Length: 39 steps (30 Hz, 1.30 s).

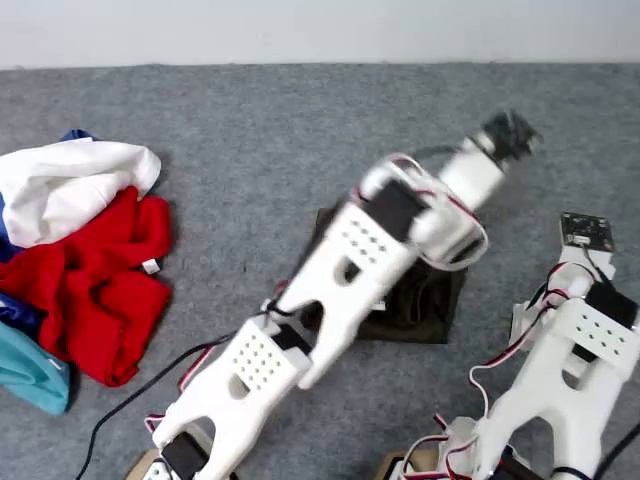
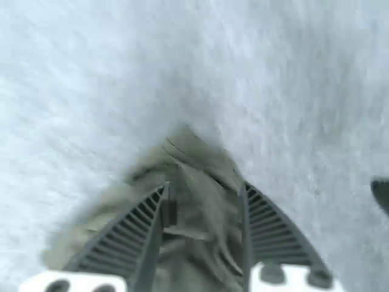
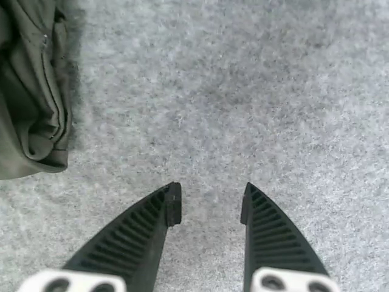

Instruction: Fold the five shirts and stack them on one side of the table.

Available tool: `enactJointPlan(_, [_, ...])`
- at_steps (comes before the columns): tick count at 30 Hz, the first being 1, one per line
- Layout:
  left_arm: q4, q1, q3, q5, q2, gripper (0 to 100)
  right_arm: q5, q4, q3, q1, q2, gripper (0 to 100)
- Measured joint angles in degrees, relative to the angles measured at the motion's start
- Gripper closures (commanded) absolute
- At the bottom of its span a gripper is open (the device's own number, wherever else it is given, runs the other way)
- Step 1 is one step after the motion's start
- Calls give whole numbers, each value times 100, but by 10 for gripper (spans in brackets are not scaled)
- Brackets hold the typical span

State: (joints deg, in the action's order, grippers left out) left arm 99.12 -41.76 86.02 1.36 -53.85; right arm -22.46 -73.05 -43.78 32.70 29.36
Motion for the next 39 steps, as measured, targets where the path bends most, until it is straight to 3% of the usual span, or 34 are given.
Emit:
enactJointPlan(3, [26,554,193,0,0,830,0,0,0,0,0,826])
enactJointPlan(7, [26,1354,-422,0,0,830,0,0,0,0,0,826])
enactJointPlan(13, [26,1732,-1802,0,-18,830,0,0,0,0,0,826])
enactJointPlan(22, [26,1354,-2708,0,-18,830,0,0,0,0,0,826])
enactJointPlan(39, [26,325,-2971,0,-18,830,0,0,0,0,0,826])
